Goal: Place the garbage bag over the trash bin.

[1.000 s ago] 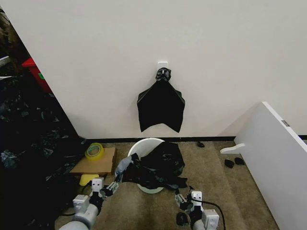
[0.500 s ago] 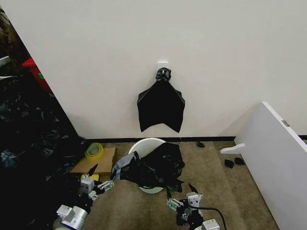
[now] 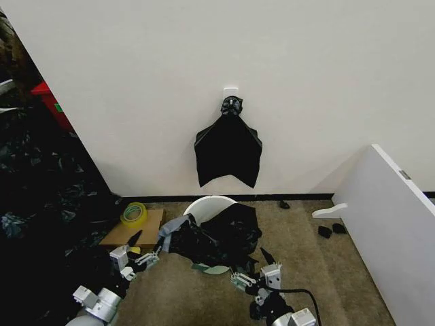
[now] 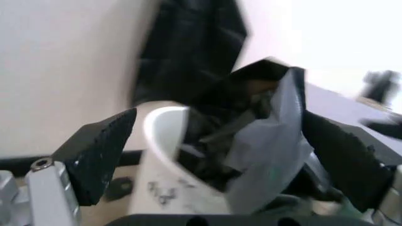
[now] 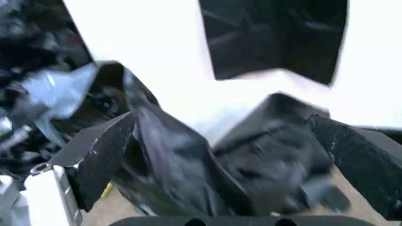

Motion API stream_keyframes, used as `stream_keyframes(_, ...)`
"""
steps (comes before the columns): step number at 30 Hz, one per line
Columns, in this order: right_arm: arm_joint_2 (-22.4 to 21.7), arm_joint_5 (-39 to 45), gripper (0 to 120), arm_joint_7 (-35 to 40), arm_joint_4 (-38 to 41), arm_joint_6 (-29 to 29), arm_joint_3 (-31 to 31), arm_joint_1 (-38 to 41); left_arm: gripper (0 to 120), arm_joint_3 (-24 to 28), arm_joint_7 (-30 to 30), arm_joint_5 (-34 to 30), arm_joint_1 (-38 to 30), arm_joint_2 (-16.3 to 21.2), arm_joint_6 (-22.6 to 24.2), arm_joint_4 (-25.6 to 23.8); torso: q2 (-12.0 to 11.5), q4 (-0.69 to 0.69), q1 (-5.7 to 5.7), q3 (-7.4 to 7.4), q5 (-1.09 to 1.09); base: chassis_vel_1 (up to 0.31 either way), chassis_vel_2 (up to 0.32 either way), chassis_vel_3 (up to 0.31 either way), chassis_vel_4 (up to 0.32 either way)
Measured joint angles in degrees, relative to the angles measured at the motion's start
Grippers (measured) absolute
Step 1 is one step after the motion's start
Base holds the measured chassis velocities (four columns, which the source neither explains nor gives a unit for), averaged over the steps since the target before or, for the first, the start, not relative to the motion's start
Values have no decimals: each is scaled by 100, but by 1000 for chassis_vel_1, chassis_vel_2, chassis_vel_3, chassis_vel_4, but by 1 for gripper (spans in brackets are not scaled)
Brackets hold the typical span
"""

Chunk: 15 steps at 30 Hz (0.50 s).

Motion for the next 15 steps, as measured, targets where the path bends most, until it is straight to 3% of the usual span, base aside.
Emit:
stream_keyframes(8,-240,359,100,-214,89,-304,-5,314,100,-4,46,1,-264,-1,6,230,0,-2,0,0,-1,0,0,0,0)
stream_keyframes(13,-326,1620,100,-324,401,-1046,-122,616,100,-33,282,578,-465,17,-292,531,0,-1,0,0,-1,0,0,0,0)
stream_keyframes(15,-326,2632,100,-270,573,-1577,-177,981,100,-46,381,937,-519,19,-502,614,0,0,0,1,0,0,0,0,0)
